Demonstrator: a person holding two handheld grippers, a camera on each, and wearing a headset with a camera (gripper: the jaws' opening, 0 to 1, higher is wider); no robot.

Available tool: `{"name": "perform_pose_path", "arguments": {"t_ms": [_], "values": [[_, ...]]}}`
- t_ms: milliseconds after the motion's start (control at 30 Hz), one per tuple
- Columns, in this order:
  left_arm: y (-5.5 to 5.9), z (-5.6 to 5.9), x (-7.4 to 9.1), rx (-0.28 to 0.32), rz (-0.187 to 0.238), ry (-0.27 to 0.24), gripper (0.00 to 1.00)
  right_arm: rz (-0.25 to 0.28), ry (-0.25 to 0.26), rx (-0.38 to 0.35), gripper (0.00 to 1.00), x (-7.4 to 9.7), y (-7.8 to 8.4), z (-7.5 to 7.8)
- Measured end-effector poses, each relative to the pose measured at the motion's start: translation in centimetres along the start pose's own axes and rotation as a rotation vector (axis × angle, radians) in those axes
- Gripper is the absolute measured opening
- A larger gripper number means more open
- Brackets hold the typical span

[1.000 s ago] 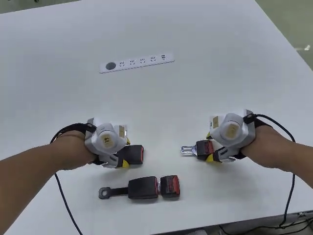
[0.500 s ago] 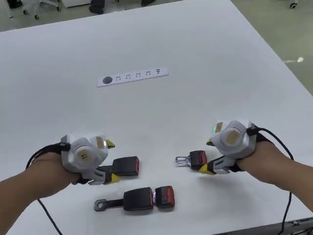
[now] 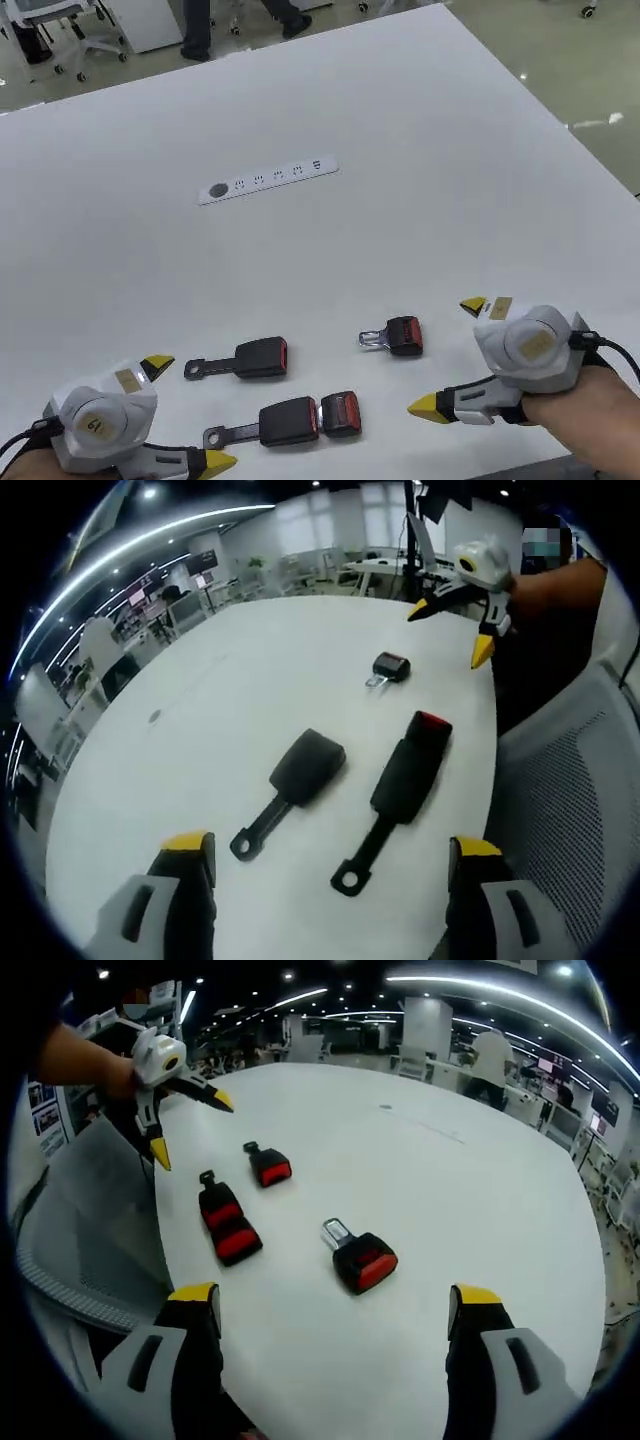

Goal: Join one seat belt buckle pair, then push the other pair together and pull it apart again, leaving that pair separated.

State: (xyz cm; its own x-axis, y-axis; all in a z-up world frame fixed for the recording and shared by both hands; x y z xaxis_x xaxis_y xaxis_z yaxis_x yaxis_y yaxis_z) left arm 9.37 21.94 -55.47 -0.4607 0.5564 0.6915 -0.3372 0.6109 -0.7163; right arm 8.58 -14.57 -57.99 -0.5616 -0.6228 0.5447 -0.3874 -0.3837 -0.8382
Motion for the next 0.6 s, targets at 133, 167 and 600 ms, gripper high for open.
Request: {"name": "perform_pose_path", "arguments": {"t_ms": [133,167,600], "values": [[0.0,0.6,0.6,0.0,0.003,-0.004,1.0,0.02,0.002,0.001,0.99,0.7,-0.4,-0.8],[0.3,0.6,0.8,0.008,0.004,-0.005,1.0,0.022,0.007,0.014,1.0,0.9,-0.5,-1.1],[2.0,0.9,1.8,0.009,0.046,-0.058,1.0,0.019,0.018,0.019,1.0,2.1,0.4,-2.7]]}}
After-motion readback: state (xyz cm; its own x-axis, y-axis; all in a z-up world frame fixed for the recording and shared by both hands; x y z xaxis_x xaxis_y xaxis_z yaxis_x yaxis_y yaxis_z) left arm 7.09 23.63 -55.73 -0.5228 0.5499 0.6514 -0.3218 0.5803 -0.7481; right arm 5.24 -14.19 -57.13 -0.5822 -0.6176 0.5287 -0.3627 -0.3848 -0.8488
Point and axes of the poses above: the centre of the closed fingertips' face, and the gripper's own axes: x roughly backward along the fingers, z roughly to its right, y roughly out of its underside, the point moved 8 cm from there along x, roughly backward along the fingers, and after that the axes turned 8 degrees about z, right-handed, at the moved point
